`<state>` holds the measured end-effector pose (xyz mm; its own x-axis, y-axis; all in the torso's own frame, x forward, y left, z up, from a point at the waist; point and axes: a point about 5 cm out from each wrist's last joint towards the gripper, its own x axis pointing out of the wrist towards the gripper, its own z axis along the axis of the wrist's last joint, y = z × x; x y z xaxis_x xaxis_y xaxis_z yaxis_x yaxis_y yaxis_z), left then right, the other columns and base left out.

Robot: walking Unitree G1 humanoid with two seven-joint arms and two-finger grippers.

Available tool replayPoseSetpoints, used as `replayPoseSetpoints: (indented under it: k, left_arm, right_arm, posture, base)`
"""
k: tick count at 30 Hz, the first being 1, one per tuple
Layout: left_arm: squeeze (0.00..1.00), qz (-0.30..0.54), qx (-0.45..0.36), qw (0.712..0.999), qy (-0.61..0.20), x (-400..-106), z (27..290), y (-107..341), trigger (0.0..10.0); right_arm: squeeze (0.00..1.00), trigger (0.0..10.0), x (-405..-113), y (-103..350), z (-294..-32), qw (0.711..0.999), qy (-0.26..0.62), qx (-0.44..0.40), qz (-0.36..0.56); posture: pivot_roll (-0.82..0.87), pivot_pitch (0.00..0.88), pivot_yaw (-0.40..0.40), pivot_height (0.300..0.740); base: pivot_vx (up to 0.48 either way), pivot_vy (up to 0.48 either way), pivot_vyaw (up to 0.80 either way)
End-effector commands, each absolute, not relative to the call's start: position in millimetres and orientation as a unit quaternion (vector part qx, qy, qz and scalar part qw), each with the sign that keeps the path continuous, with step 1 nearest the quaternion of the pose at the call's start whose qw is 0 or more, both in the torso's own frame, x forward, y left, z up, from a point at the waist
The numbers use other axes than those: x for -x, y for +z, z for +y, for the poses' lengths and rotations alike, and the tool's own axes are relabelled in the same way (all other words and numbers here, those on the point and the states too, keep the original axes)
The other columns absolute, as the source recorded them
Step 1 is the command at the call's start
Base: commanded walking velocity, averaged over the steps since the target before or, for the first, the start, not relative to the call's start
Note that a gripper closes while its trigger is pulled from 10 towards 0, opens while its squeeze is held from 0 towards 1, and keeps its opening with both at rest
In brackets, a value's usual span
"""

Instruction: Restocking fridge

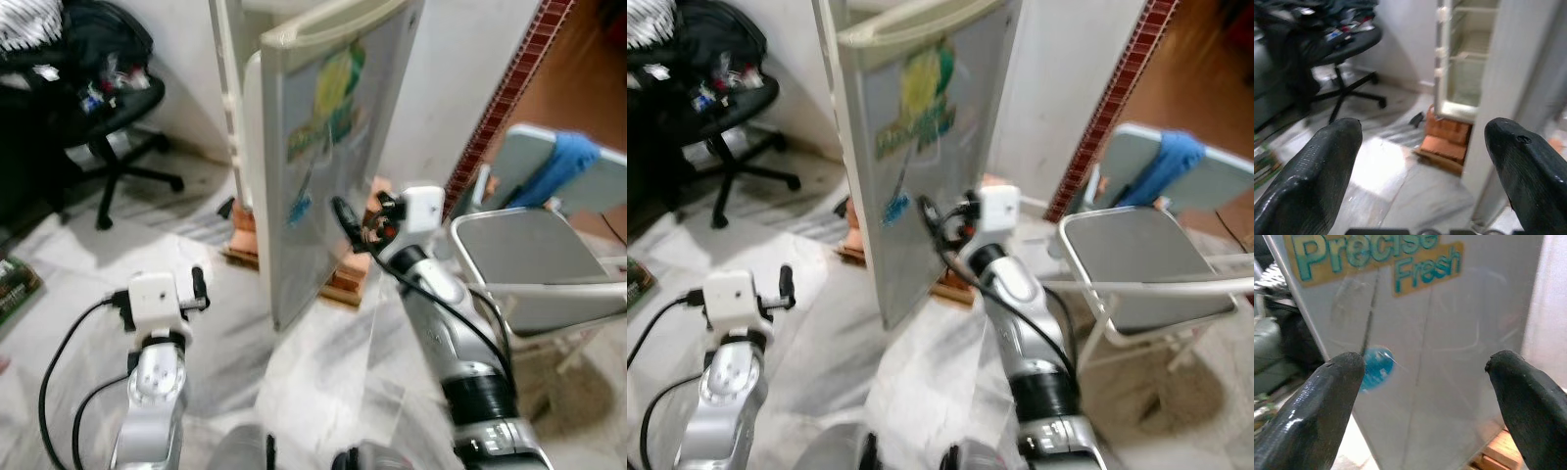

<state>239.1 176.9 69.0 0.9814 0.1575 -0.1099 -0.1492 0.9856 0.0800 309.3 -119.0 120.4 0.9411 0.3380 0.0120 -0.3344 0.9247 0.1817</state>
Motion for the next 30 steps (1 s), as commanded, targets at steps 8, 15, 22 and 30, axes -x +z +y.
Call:
replayPoseSetpoints:
  k: [8, 15, 22, 30]
  left_arm:
    - [0.00, 0.034, -0.042, 0.996, 0.069, -248.6, 177.6, 80.8, 10.0]
    - [0.00, 0.018, -0.051, 0.997, 0.058, -249.6, 182.3, 89.1, 10.0]
    - [0.00, 0.022, -0.048, 0.997, 0.053, -246.6, 181.2, 87.9, 10.0]
    - [0.00, 0.019, -0.045, 0.998, 0.048, -243.0, 179.2, 87.2, 10.0]
  right_arm:
    - [0.00, 10.0, -306.7, 117.0, -117.2, 0.985, 0.160, -0.057, -0.012]
    - [0.00, 10.0, -306.9, 120.2, -115.2, 0.988, 0.147, -0.049, -0.024]
    - [0.00, 10.0, -301.7, 115.0, -123.0, 0.990, 0.130, -0.042, -0.026]
    - [0.00, 10.0, -302.5, 116.0, -137.4, 0.996, 0.079, -0.028, -0.036]
  posture:
    - [0.12, 0.073, -0.026, 0.740]
    - [0.12, 0.101, -0.013, 0.740]
    - [0.12, 0.109, -0.014, 0.740]
    - [0.12, 0.102, -0.001, 0.740]
  base:
    - [0.000, 0.443, -0.19]
    - [0.000, 0.446, 0.00]
    - [0.247, 0.388, -0.46]
    - [0.034, 0.037, -0.30]
